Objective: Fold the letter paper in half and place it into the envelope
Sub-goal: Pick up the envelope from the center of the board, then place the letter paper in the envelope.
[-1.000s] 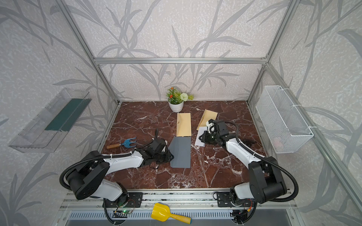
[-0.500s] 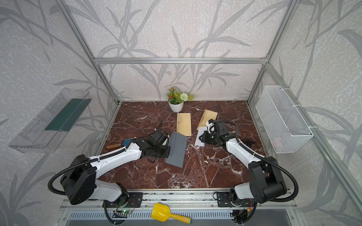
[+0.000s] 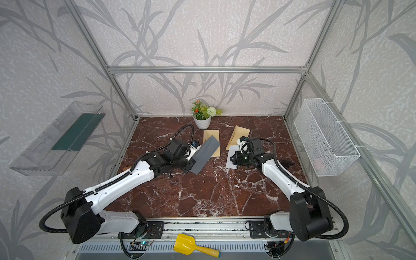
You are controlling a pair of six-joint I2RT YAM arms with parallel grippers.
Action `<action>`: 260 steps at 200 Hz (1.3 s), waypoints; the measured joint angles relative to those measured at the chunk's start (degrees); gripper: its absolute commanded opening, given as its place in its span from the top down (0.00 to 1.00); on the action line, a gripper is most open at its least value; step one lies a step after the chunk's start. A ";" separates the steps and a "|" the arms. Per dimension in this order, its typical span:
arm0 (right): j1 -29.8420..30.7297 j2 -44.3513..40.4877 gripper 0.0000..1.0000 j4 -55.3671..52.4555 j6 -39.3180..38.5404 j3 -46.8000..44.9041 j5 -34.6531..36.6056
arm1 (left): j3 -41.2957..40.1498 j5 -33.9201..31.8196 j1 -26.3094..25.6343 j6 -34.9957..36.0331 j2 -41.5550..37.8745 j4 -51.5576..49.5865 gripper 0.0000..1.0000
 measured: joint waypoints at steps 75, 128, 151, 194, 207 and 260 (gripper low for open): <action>0.00 -11.26 0.96 -9.97 -12.00 1.73 4.11 | 20.92 11.69 5.51 29.51 23.50 -12.22 1.00; 2.05 -18.25 0.98 -11.43 -23.12 2.27 5.62 | 28.30 15.21 7.43 38.97 29.97 -20.48 1.00; 7.54 -20.90 0.98 -8.09 -29.16 0.33 5.99 | 28.30 17.77 7.65 41.86 29.94 -22.01 1.00; 18.62 -21.24 0.99 -3.85 -44.98 -3.48 6.47 | 28.26 19.89 7.80 44.54 29.90 -22.29 1.00; 19.93 -20.46 0.99 -3.56 -50.18 -3.43 5.99 | 28.22 20.33 7.80 44.96 29.90 -22.29 1.00; 21.84 -9.84 1.00 -7.19 -67.01 3.17 9.88 | 26.43 20.98 7.82 45.81 29.00 -21.97 1.00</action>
